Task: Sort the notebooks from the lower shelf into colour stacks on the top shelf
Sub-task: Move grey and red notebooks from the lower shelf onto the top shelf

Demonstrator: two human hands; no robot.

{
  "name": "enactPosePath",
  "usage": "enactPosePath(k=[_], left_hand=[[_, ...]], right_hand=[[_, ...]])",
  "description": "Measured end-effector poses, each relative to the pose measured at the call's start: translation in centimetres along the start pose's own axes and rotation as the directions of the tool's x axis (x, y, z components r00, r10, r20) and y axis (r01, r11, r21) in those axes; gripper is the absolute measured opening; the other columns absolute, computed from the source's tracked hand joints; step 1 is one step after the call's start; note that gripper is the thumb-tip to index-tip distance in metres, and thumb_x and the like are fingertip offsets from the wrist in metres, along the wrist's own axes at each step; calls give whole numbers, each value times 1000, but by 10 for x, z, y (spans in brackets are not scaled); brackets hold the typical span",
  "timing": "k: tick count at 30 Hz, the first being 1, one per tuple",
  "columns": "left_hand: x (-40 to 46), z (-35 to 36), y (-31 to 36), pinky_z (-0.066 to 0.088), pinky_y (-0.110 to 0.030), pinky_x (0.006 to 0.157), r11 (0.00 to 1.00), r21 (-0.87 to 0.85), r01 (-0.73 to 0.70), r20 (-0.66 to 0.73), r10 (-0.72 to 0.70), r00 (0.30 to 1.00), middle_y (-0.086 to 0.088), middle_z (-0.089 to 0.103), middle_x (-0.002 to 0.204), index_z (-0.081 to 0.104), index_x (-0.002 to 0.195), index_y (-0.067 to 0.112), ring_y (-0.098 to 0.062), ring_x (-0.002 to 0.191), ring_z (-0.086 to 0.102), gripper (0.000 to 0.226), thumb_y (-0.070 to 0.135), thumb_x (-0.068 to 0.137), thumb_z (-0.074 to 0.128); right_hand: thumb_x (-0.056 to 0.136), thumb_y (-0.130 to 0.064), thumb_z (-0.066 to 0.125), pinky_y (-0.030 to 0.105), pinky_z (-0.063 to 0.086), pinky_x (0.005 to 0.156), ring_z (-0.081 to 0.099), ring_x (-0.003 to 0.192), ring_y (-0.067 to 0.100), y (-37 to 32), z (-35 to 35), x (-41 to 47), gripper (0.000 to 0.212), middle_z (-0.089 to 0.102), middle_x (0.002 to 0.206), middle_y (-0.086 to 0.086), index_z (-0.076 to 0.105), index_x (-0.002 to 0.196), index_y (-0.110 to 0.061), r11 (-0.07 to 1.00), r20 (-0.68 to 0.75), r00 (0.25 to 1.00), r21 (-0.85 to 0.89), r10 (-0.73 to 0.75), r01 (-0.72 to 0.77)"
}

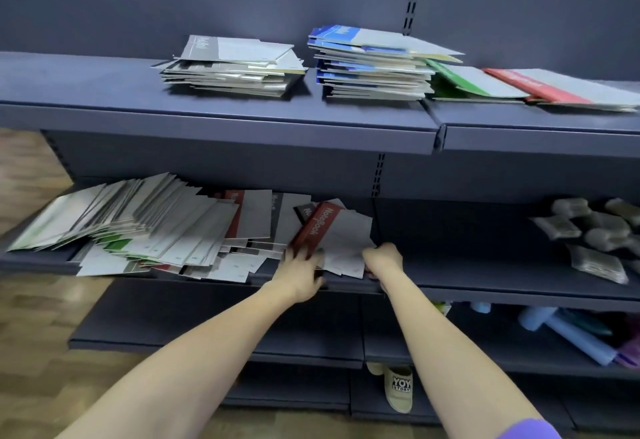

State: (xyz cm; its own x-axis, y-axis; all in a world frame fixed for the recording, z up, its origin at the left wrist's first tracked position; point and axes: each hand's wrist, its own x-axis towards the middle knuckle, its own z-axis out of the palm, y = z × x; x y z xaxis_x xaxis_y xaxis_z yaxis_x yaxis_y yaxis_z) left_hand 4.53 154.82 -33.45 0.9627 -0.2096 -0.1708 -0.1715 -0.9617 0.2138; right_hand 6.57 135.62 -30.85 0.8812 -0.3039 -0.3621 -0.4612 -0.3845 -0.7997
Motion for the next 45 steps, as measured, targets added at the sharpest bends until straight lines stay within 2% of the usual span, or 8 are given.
enactPosePath(k=[5,10,14,21,25,31,34,45], left_hand=[[-14,-1,19,38,-47,107,997,23,-78,-13,78,997,-2,39,150,48,128,30,-38,137,28,39,38,92,60],[-21,0,37,34,-46,106,989,127,-69,-5,71,997,-4,38,151,42,139,32,-37,134,29,49,34,93,56],[-30,4,36,28,-48,111,982,187,-31,-10,33,999,-6,29,156,21,154,32,-37,140,23,69,32,94,55],[-44,14,34,27,-49,115,987,160,1,13,-3,1000,-4,12,162,6,157,34,-35,144,14,82,31,93,58],[-47,16,32,13,-53,121,977,211,13,-23,-9,1000,-4,17,160,7,156,35,-37,143,15,82,30,91,57],[-51,13,23,21,-47,118,985,171,-12,-28,17,999,-3,17,162,7,156,35,-35,143,17,84,26,91,58],[-55,12,19,28,-47,113,979,200,-42,-45,52,998,-5,18,161,6,157,33,-35,138,24,84,23,91,58],[-57,-1,-27,36,-43,104,988,32,-154,-201,157,967,0,51,137,57,132,24,-25,126,39,37,30,99,43]], right_hand=[[91,-13,57,25,40,51,51,68,19,2,-1,-2,10,56,79,5,57,100,-9,992,117,992,116,44,-58],[78,-21,65,41,55,91,60,105,31,0,4,6,33,64,108,11,60,108,-8,998,132,990,36,44,-49],[85,-14,60,30,48,69,61,89,26,-10,5,-7,21,65,99,10,61,104,-7,983,132,991,177,33,-56],[85,-18,66,33,49,74,61,100,29,-7,8,-11,46,64,116,14,53,127,-2,929,149,985,347,83,-131],[88,-16,65,29,42,56,52,68,19,0,5,-14,30,58,84,7,61,114,0,921,185,977,354,103,-164],[89,-8,67,38,55,88,62,102,27,-12,14,-14,32,64,109,9,58,120,-6,934,250,964,316,89,-168],[91,-6,62,36,54,82,62,96,25,-13,23,-13,37,64,105,6,56,127,-8,945,204,979,314,31,-95],[90,-14,58,28,46,61,56,78,24,20,20,-36,24,59,95,9,55,111,-5,929,17,985,329,171,-167]])
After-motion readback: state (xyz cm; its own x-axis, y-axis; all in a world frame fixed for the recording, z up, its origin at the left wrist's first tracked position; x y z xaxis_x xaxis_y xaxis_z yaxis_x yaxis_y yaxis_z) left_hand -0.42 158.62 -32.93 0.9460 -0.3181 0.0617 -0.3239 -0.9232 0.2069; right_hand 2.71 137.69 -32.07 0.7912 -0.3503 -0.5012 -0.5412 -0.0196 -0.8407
